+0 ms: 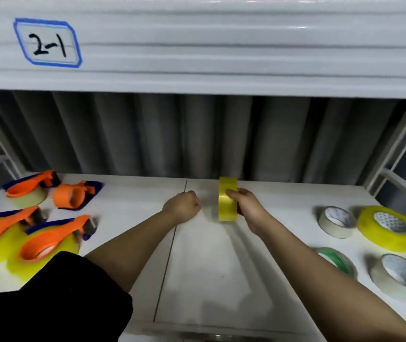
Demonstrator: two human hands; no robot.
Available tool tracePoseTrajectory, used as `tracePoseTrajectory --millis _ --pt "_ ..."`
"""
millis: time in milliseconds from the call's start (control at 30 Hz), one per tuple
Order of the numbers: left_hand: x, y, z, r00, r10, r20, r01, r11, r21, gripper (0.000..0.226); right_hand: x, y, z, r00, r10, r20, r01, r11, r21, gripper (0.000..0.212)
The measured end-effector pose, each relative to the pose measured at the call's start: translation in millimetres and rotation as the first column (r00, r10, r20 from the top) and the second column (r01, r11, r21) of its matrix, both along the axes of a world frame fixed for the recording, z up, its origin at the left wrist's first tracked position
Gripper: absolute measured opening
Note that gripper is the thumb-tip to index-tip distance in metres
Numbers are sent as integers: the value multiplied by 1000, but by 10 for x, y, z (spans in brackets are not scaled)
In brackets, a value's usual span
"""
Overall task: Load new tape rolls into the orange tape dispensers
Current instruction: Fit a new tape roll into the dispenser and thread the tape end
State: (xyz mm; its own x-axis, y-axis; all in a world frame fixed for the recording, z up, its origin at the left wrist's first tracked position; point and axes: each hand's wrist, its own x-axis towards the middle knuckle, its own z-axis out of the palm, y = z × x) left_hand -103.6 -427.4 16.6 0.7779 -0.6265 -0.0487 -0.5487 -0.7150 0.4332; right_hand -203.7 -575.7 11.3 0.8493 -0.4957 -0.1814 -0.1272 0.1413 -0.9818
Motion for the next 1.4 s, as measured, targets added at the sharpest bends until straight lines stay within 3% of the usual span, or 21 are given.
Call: tracePoseTrajectory --millis 133,300,433,567,667,767,933,1100,1400 --pt "283 351 39 951 0 308 -68 976 207 31 158 252 49 1000 -4 -7 4 1000 1 22" --pt "468 776 42 873 -20 487 -151 939 308 29 365 503 72 999 29 -15 -30 999 -39 29" --pt "579 1111 94 871 54 488 -231 922 310 29 504 725 94 995 105 -3 -105 994 -34 18" --pt "742 1473 159 853 91 513 -286 905 315 30 710 1019 188 990 140 -4 -140 989 -55 21" --pt "907 1744 200 848 116 517 -315 895 315 30 879 1285 261 992 127 16 -126 990 -57 14" --pt "1135 2047 194 837 130 532 -330 895 300 33 1082 1572 284 992 127 20 -125 988 -93 19" --pt "1615 2546 166 841 134 523 -299 923 244 33 1477 2128 292 996 71 58 -67 995 -73 5" --pt "2100 3031 146 881 60 469 -192 952 239 36 1869 2710 273 997 -63 46 65 996 -60 30" --pt "2613 3446 245 887 -60 458 -66 965 253 33 2333 3251 276 980 -195 -35 190 976 -109 48"
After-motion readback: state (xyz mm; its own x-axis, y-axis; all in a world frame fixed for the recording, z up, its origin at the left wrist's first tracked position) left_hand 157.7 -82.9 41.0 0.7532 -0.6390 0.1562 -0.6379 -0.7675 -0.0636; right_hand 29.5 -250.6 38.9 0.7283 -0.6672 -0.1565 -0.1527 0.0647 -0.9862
